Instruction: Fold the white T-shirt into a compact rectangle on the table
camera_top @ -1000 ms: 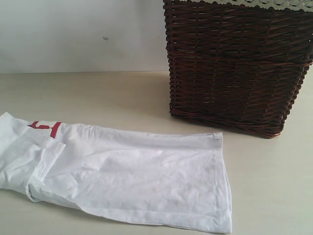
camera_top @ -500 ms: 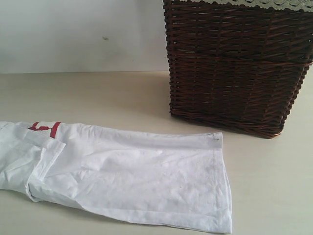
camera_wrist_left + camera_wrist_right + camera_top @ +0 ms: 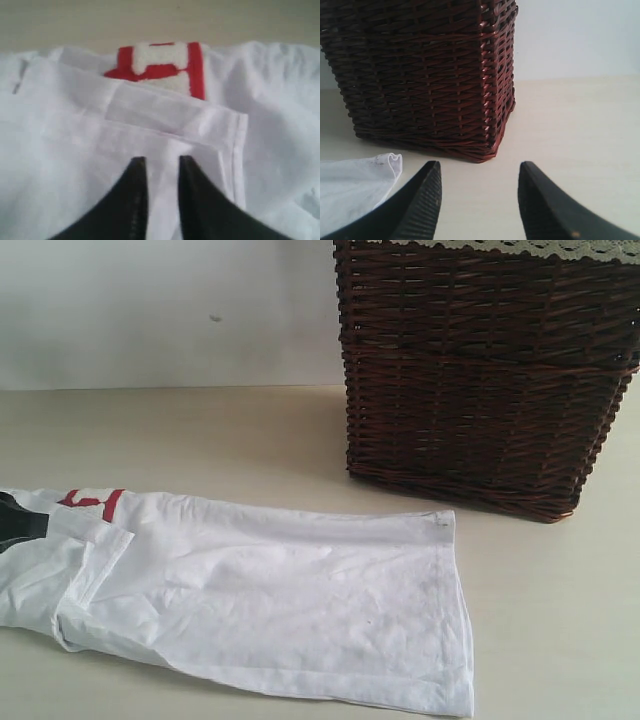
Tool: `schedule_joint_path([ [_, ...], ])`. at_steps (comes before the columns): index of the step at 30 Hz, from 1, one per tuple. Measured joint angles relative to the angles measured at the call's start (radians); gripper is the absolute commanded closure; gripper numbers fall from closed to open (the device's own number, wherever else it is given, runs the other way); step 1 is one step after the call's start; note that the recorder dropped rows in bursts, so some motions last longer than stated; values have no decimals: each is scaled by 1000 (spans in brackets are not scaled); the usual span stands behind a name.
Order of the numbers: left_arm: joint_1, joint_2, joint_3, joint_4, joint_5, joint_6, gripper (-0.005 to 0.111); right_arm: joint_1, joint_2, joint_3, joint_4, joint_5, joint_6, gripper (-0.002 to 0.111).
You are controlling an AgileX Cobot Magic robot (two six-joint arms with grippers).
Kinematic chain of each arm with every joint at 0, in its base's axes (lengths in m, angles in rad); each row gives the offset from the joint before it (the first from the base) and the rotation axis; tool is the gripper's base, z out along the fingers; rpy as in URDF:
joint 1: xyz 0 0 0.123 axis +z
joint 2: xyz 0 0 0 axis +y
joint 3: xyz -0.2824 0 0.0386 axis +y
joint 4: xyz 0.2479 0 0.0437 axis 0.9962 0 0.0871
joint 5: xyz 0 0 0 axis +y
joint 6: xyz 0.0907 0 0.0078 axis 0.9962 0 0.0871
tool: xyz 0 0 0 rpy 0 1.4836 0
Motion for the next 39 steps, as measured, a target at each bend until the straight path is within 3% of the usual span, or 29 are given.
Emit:
schedule_joint_path([
  [7,-32,68,-14,-288,-80,293,107,0,0,0,0,0,0,61],
  [13,-34,165,-20,-315,-99,386,107,0,0,0,0,0,0,61],
  [17,-36,200,-20,-320,-29,450,107,0,0,0,0,0,0,61],
  [21,-86,215,-20,-321,30,508,107,0,0,0,0,0,0,61],
  [27,-204,253,-24,-322,-40,486,107,0,0,0,0,0,0,61],
  [35,-217,210,-32,-322,87,280,107,0,0,0,0,0,0,61],
  [39,-182,155,-35,-322,48,266,107,0,0,0,0,0,0,61],
])
